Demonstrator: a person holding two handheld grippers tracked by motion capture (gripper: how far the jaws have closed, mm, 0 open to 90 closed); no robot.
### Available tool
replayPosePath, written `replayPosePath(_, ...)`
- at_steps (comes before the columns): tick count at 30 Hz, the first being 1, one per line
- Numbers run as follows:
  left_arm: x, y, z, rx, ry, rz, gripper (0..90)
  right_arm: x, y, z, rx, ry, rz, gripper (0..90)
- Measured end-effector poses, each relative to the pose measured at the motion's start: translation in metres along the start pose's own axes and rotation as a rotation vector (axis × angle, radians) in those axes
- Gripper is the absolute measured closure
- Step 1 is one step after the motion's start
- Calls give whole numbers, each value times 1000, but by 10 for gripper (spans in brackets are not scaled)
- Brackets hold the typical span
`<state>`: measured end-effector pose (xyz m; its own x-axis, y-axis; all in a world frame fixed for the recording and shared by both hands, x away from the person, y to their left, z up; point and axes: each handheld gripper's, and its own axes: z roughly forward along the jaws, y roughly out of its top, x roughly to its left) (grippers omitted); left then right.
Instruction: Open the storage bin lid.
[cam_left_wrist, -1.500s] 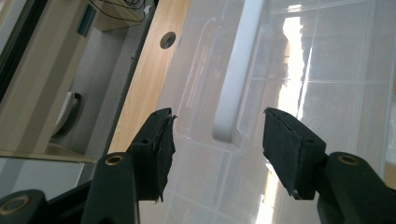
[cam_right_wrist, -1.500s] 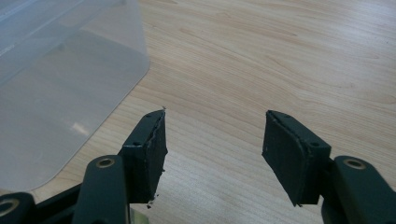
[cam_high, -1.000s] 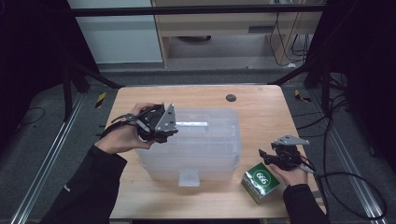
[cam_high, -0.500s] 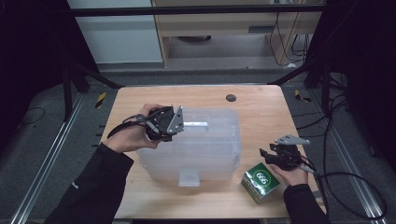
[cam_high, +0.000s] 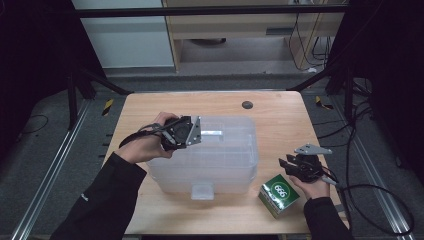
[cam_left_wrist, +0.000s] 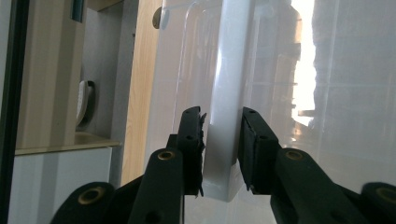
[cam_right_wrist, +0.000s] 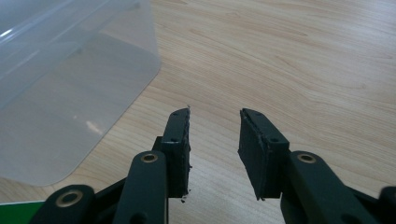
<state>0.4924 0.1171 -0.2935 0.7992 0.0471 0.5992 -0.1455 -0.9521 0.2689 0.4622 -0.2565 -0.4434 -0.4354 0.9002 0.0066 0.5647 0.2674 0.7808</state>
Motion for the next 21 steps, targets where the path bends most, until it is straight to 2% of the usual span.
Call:
replayPosePath(1,-9,-2,0,6,-6,-123,727,0,0,0,-1,4,0,642)
replayPosePath(4,-9,0,0,13,-4,-109,733,1,1,-1,-4,9,-6,651)
replayPosePath(5,-10,0,-1,22,-4,-127,734,1,1,-1,-4,11,-5,654)
replayPosePath(7,-9,1,0,26,-1,-93,737,1,1,-1,-3,18,-2,664)
replayPosePath(11,-12,3,-1,46,15,-91,743,1,3,-4,-11,26,4,681)
replayPosePath(12,-11,4,-1,45,18,-69,745,1,3,-5,-14,27,2,686)
replayPosePath(14,-11,4,-1,46,19,-57,746,2,4,-7,-20,33,-1,701)
replayPosePath(16,-13,4,-1,51,25,-64,747,3,6,-8,-26,47,7,731)
replayPosePath(17,-13,5,-1,53,33,-40,749,4,6,-9,-26,48,3,744)
replayPosePath(18,-9,7,-2,60,37,18,749,4,7,-11,-30,56,4,773)
replayPosePath(19,-11,7,-2,62,37,-18,750,5,8,-12,-35,64,6,800)
replayPosePath(20,-12,6,-2,61,33,-30,750,5,9,-13,-39,71,4,828)
replayPosePath(21,-7,7,-1,46,34,30,750,6,10,-15,-45,76,1,859)
